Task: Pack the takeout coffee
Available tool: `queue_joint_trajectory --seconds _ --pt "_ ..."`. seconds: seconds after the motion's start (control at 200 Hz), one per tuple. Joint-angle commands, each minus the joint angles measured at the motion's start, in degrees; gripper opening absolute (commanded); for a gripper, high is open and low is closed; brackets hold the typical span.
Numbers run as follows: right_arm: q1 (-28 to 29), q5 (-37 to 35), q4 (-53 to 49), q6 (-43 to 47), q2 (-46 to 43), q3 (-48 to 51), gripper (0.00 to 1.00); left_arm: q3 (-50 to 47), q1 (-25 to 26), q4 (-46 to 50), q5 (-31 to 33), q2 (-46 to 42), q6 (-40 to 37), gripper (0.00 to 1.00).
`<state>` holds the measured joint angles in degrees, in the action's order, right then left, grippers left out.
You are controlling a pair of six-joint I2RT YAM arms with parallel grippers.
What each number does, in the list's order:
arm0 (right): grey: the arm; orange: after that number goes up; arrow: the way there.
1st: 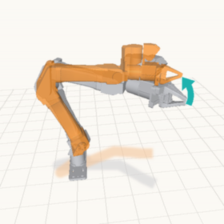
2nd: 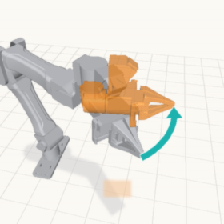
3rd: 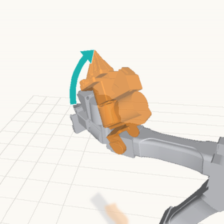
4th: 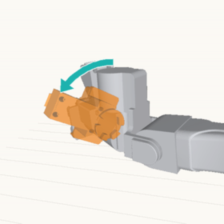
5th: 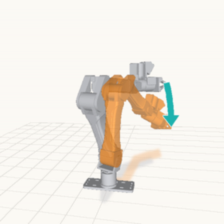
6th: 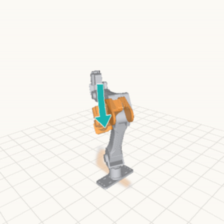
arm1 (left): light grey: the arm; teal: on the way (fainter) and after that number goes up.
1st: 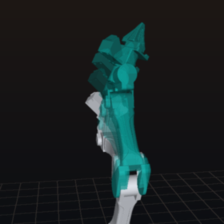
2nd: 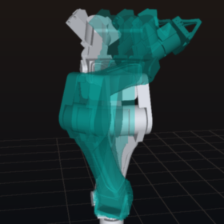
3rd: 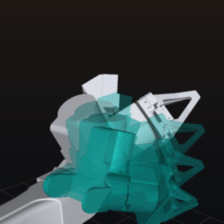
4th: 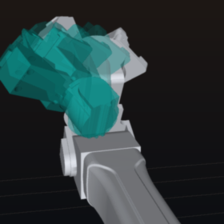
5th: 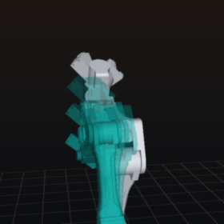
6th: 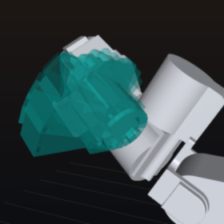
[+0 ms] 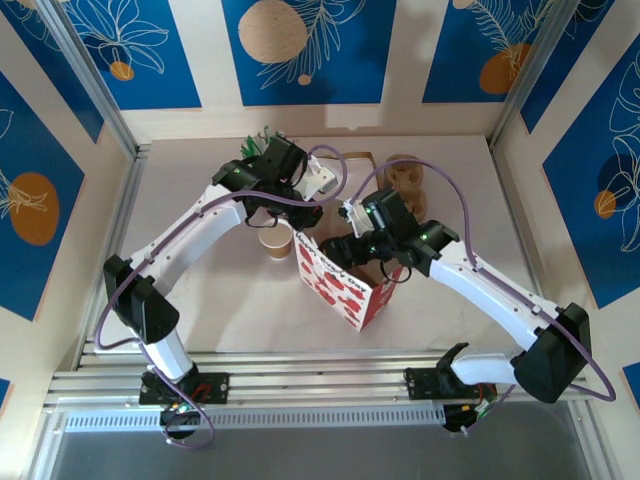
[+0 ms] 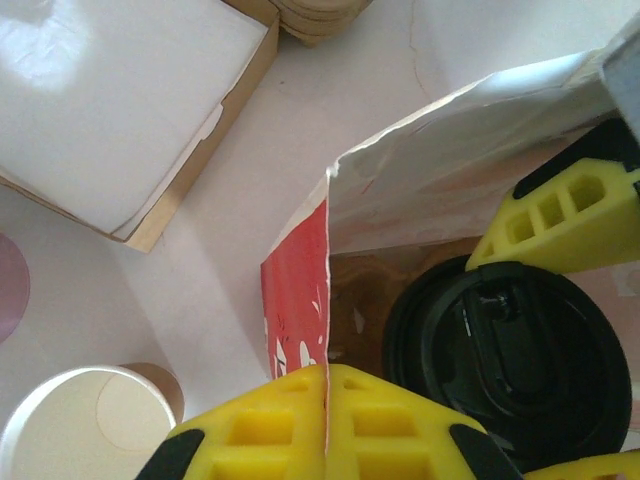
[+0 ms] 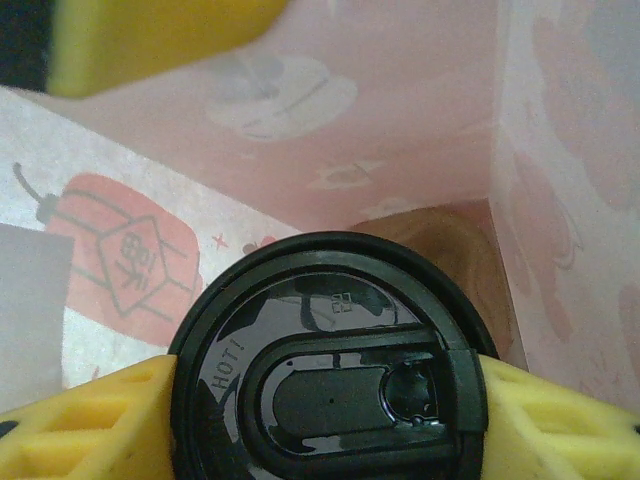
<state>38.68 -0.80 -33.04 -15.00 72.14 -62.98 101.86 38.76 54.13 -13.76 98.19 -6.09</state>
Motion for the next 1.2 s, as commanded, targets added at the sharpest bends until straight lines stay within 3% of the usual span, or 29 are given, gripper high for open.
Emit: queue_joint_trajectory --seconds 0.0,1.195 --pt "0.04 1.18 3.55 1.4 1.08 0.38 0.42 -0.52 -0.44 0.53 -2.52 -2.04 0.46 0.03" --pt "-2.38 2.64 18.79 0.06 -0.21 14.46 0.4 -1.41 -0.41 0.33 -3.31 -2.37 0.55 0.03"
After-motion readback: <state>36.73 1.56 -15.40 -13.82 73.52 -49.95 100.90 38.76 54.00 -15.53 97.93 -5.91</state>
